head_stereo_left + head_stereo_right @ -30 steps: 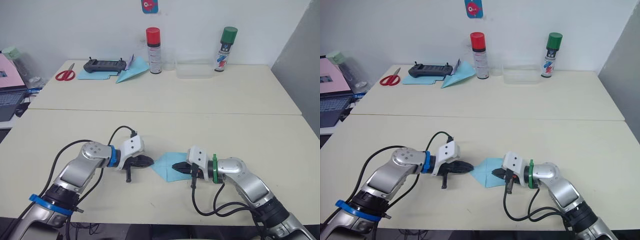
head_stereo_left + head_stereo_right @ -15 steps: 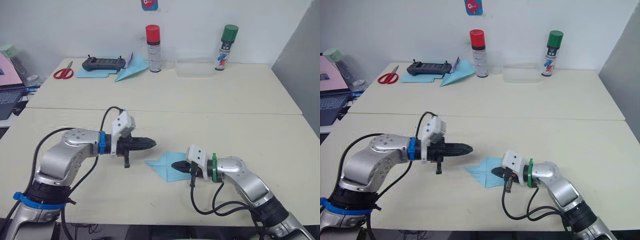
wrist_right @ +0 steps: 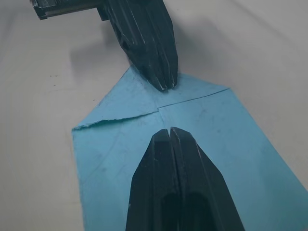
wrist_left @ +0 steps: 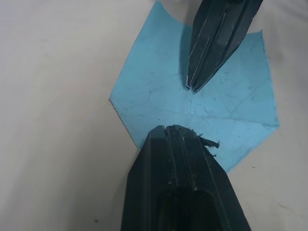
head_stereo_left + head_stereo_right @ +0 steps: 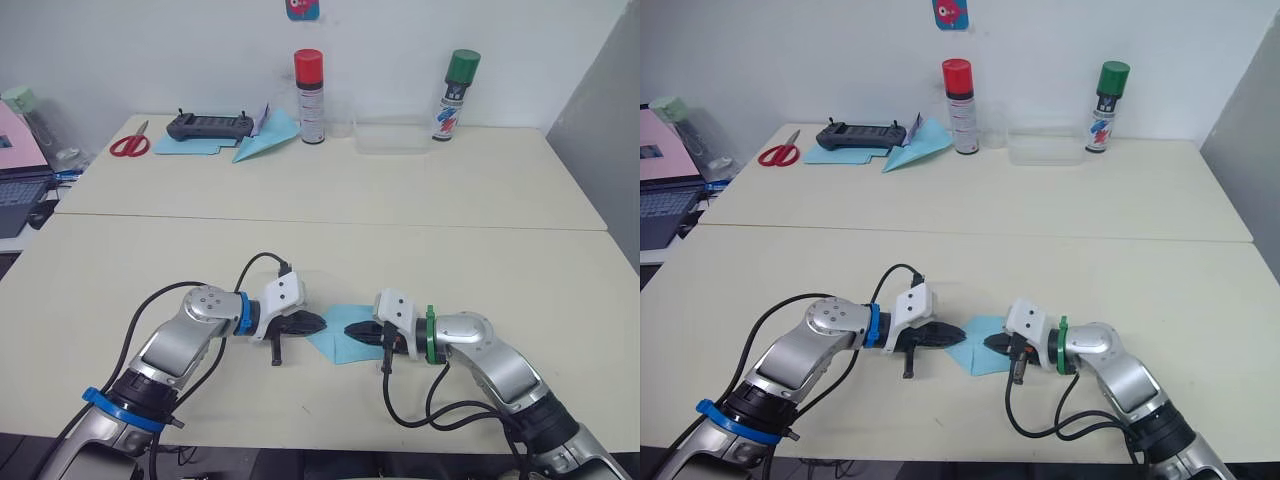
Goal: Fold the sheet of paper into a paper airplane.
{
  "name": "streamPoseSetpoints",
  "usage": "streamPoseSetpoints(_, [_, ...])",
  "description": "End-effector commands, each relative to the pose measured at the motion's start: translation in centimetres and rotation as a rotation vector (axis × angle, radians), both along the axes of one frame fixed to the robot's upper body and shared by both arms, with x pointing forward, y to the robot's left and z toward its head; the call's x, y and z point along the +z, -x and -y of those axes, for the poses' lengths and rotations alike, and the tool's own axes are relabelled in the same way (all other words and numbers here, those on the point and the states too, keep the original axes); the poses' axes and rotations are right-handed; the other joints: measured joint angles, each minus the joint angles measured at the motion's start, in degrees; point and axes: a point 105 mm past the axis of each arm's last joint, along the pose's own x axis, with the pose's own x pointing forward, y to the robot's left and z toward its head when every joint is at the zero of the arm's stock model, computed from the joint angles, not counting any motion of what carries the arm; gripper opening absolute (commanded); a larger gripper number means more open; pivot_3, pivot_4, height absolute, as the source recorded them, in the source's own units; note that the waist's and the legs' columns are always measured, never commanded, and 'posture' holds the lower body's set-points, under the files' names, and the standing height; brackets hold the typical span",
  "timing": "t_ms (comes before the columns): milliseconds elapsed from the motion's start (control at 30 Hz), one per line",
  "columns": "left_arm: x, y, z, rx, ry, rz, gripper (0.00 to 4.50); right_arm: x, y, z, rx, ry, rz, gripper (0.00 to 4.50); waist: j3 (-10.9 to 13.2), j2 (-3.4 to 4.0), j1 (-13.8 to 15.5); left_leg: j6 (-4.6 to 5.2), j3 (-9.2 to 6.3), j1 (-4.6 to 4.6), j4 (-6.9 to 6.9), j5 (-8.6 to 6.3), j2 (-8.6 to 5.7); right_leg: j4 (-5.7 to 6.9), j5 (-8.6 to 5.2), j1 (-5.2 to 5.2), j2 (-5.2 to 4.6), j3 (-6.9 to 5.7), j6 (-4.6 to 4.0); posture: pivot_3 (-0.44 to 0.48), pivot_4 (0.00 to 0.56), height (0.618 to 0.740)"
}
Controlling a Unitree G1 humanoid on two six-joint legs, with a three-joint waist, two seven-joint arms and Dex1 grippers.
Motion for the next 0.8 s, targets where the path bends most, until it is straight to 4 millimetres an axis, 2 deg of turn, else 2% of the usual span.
streamPoseSetpoints(33, [-2.5,1.1,-0.8,0.002,-0.062,-0.079,0.00,2.0,-0.2,0.9,-0.020,-0.049,0.015,0.03,0.00,0.01,0.02,0.00,0.00,-0.01,0.00,0.00,0.00,-0.01,0.00,0.00,0.00,0.00,0.00,0.000,0.150,0.740])
streamPoseSetpoints(133, [-2.1,0.9,-0.5,0.012,-0.039,-0.069,0.00,3.5,-0.3,2.2,-0.071,-0.091,-0.020,0.60,0.01,0.02,0.02,0.00,-0.01,-0.02,-0.01,0.00,0.01,-0.01,-0.01,-0.02,0.00,-0.01,0.00,0.000,0.150,0.740])
streamPoseSetpoints(267, [-1.9,0.6,-0.4,0.025,-0.020,-0.063,0.00,4.5,0.2,4.0,-0.133,-0.120,-0.089,1.94,0.01,0.02,0.21,0.00,-0.05,-0.07,-0.01,0.00,0.00,-0.02,-0.01,-0.02,0.00,-0.04,0.01,0.000,0.150,0.740])
streamPoseSetpoints(367, [-1.9,0.7,-0.4,0.021,-0.018,-0.067,0.00,4.3,0.0,4.7,-0.206,-0.134,-0.157,3.07,0.01,0.02,0.30,0.01,-0.06,-0.08,-0.01,0.00,0.00,-0.03,-0.01,-0.02,0.00,-0.05,0.01,0.000,0.150,0.740])
streamPoseSetpoints(467, [-2.1,0.8,-0.4,0.013,-0.022,-0.072,0.00,3.0,-0.6,4.4,-0.273,-0.144,-0.252,4.10,0.01,0.02,0.22,0.01,-0.04,-0.07,-0.01,0.00,0.00,-0.03,-0.02,-0.02,0.00,-0.03,0.00,0.000,0.150,0.740])
streamPoseSetpoints(567, [-2.0,0.7,-0.2,0.008,-0.019,-0.073,0.00,2.5,-1.1,3.4,-0.294,-0.181,-0.339,4.10,0.03,0.05,0.20,0.01,-0.04,-0.08,-0.01,0.00,0.00,-0.03,-0.02,-0.03,0.00,-0.03,0.00,0.000,0.150,0.740])
streamPoseSetpoints(733, [-1.9,0.4,-0.2,0.009,-0.022,-0.064,0.00,2.4,-1.4,2.1,-0.283,-0.212,-0.381,4.10,0.03,0.07,0.16,0.01,-0.04,-0.10,-0.01,0.00,-0.01,-0.03,-0.02,-0.04,0.00,-0.04,0.00,0.000,0.150,0.740])
streamPoseSetpoints(800, [-1.9,0.3,-0.4,0.008,-0.032,-0.053,0.00,2.4,-1.2,1.7,-0.263,-0.214,-0.383,3.73,0.04,0.07,0.17,0.01,-0.06,-0.12,-0.01,0.00,-0.01,-0.04,-0.02,-0.05,0.00,-0.07,0.00,0.000,0.150,0.740])
